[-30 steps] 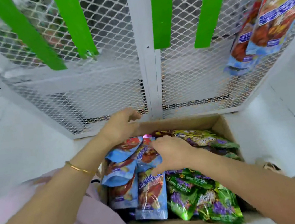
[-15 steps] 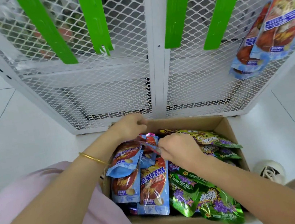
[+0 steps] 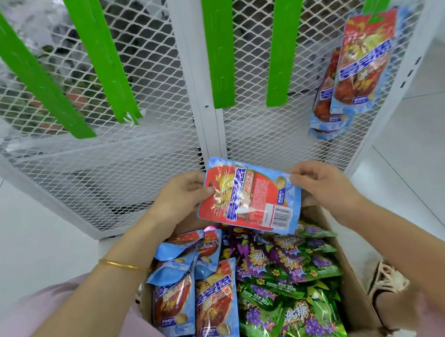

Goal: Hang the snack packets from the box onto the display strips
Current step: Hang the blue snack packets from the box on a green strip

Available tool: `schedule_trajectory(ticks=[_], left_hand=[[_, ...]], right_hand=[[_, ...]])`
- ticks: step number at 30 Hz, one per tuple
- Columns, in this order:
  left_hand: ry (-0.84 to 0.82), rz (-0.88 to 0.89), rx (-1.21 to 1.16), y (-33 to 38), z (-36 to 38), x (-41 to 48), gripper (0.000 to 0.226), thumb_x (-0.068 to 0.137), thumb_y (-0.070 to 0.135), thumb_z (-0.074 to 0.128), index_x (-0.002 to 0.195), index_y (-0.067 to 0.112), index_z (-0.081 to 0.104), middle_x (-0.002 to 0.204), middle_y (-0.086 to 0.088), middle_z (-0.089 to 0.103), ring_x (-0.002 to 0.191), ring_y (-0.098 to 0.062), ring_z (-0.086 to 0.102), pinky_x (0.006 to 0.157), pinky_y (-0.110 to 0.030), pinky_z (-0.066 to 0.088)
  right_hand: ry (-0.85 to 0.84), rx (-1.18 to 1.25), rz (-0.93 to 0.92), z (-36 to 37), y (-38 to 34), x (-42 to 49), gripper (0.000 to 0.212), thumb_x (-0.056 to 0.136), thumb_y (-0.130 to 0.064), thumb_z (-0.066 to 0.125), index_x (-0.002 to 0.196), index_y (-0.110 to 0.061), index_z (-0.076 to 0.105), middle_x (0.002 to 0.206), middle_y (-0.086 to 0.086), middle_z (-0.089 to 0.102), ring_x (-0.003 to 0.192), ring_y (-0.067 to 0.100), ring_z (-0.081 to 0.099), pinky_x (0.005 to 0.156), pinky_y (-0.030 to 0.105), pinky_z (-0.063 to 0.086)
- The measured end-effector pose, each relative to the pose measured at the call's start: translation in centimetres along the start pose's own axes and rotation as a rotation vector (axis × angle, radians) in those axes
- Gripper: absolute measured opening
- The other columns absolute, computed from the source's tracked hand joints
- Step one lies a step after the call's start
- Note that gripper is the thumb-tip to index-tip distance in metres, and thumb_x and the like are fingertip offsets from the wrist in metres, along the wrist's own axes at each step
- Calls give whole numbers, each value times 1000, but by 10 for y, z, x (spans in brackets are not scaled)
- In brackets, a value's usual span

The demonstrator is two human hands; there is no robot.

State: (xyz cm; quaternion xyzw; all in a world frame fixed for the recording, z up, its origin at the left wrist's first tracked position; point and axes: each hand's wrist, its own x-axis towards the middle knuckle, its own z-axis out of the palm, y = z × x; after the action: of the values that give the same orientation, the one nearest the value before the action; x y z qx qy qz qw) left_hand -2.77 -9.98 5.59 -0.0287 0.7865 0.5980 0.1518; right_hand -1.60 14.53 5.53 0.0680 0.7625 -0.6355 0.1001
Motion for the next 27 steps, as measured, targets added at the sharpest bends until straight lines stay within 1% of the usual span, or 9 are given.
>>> schedule_trajectory(ticks=[5, 9, 13, 15, 18, 21, 23, 25, 27], left_hand=[[-63, 306, 156, 52, 19, 5, 24, 86, -6, 56, 77, 16, 58, 70, 0, 62, 57, 5, 58, 60, -10, 47], [-312, 520, 251, 114, 56, 6, 28, 84, -9, 57, 77, 18, 60, 67, 11, 65, 67, 3, 58, 67, -14, 47], [-460, 605, 165, 164, 93, 13, 17, 84, -8, 57, 83, 9, 60, 82, -9, 65, 85, -19, 61, 80, -24, 52], [-493, 603, 100, 181, 104, 19, 17, 83, -9, 57, 82, 8, 61, 80, -8, 67, 85, -24, 61, 81, -25, 53], [-519, 597, 125, 208, 118, 31, 20, 81, -11, 57, 92, 5, 64, 87, -2, 70, 94, -22, 62, 83, -23, 53], [-365, 646, 318, 234, 122, 55, 37, 82, -8, 60, 116, 6, 59, 116, -3, 64, 105, -7, 60, 91, -21, 50], [-158, 677, 361, 255, 124, 76, 41, 84, -4, 61, 122, 7, 55, 124, -5, 60, 104, -8, 58, 88, -14, 49], [-14, 687, 312, 277, 131, 94, 42, 86, -1, 58, 127, 4, 49, 127, -7, 56, 99, -9, 56, 77, -6, 46], [73, 671, 267, 295, 143, 114, 40, 89, 3, 56, 127, 2, 46, 120, -8, 57, 92, -10, 56, 75, -11, 48]], right_hand=[[-220, 217, 221, -39, -13, 0, 36, 94, -35, 45, 75, -8, 60, 73, 7, 69, 57, 15, 66, 50, 26, 53], [-478, 207, 54, -54, -20, 7, 56, 73, -61, 60, 108, -18, 65, 108, 0, 70, 99, 15, 66, 85, 30, 53], [-680, 370, -22, -66, -33, 8, 63, 70, -60, 66, 121, -25, 60, 121, 0, 64, 117, 13, 57, 103, 32, 42], [-721, 486, -78, -78, -41, 7, 42, 72, -48, 69, 105, -23, 71, 96, -1, 72, 97, 11, 67, 92, 30, 52], [-611, 636, -165, -107, -52, 11, 30, 60, -37, 83, 81, -19, 72, 66, -3, 65, 62, 13, 67, 68, 28, 57], [-348, 637, -204, -145, -57, 24, 68, 37, -35, 94, 93, -9, 68, 81, 7, 73, 67, 17, 70, 63, 29, 58], [-199, 568, -251, -167, -69, 33, 75, 29, -35, 95, 93, -8, 65, 81, 9, 73, 67, 17, 70, 62, 28, 58], [-53, 483, -321, -183, -87, 44, 70, 32, -31, 94, 92, -9, 66, 79, 7, 73, 66, 16, 69, 65, 29, 59], [112, 374, -347, -192, -107, 54, 60, 53, -14, 88, 105, -5, 60, 78, 5, 72, 63, 14, 68, 69, 33, 58]])
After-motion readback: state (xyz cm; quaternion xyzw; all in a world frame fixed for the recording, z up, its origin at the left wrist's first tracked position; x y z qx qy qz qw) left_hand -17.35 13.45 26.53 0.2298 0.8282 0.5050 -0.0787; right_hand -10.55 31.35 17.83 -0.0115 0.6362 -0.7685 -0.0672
